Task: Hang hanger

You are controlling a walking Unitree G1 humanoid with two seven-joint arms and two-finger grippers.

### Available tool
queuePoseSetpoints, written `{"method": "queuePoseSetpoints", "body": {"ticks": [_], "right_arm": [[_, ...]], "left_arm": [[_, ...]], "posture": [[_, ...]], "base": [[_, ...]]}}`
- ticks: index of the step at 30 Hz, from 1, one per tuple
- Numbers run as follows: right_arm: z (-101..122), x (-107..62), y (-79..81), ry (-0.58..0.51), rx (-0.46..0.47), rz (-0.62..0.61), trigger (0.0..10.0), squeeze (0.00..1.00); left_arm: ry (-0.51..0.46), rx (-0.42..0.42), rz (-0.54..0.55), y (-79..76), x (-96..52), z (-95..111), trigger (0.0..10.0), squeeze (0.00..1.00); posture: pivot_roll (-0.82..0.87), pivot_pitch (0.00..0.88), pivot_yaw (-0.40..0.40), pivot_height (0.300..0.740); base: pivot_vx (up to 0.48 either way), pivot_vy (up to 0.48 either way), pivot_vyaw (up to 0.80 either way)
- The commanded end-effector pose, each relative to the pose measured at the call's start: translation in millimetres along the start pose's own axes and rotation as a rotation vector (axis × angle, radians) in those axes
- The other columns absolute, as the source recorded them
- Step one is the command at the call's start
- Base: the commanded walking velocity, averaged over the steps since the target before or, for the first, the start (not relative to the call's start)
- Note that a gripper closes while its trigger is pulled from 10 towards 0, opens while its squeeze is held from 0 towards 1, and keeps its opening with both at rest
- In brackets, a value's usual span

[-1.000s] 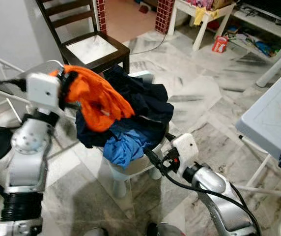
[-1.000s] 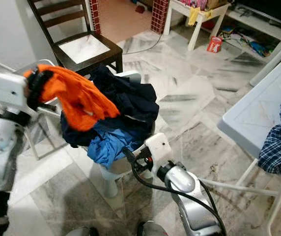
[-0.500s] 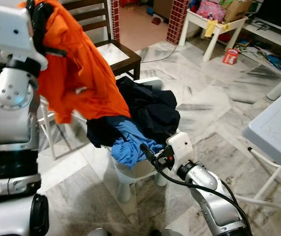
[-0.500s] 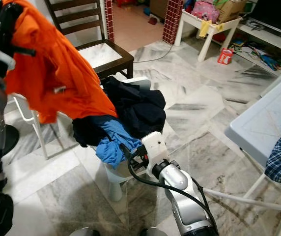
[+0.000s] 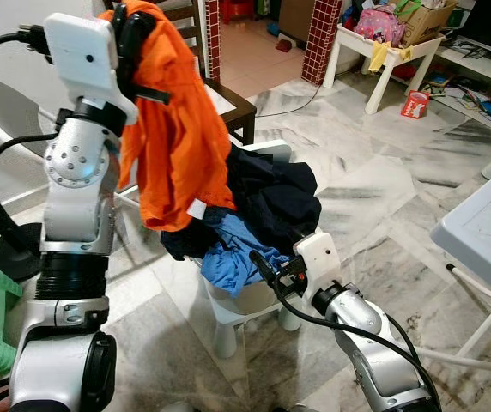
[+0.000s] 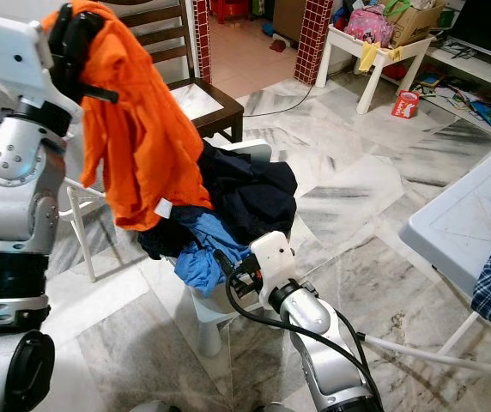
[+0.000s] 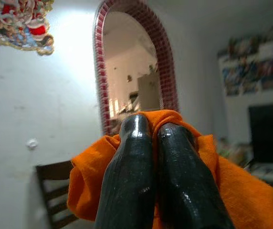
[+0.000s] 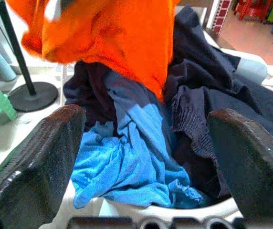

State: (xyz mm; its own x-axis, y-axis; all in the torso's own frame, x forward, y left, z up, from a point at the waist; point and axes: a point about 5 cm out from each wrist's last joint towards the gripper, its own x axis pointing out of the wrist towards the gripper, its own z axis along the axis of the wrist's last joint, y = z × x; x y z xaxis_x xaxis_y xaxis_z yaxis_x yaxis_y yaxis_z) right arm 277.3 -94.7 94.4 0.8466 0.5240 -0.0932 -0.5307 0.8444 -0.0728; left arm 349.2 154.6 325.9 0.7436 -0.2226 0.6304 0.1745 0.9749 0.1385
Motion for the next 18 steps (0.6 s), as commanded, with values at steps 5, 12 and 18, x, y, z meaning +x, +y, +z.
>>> {"method": "queuePoseSetpoints", "body": {"ticks": [5, 12, 18], "right_arm": [[-0.9, 1.3, -3.2, 0.003, -0.006, -0.014, 10.0, 0.00], [-3.4, 0.7, -1.8, 0.010, -0.010, -0.011, 10.0, 0.00], [-6.0, -3.3, -4.9, 0.025, -0.020, -0.015, 10.0, 0.00]], "left_arm": [[-0.211, -0.051, 0.031, 3.7, 16.6, 51.5, 0.0, 0.00], [-0.045, -0.013, 0.193, 38.0, -13.6, 8.2, 0.0, 0.00], [0.195, 0.044, 0.300, 56.5, -83.9, -44.6, 0.0, 0.00]], "posture": [[0.01, 0.052, 0.002, 0.740], [0.01, 0.057, -0.001, 0.740], [0.01, 0.069, -0.016, 0.740]], "base": [[0.000, 0.000, 0.00], [0.000, 0.000, 0.00], [0.000, 0.000, 0.00]]}}
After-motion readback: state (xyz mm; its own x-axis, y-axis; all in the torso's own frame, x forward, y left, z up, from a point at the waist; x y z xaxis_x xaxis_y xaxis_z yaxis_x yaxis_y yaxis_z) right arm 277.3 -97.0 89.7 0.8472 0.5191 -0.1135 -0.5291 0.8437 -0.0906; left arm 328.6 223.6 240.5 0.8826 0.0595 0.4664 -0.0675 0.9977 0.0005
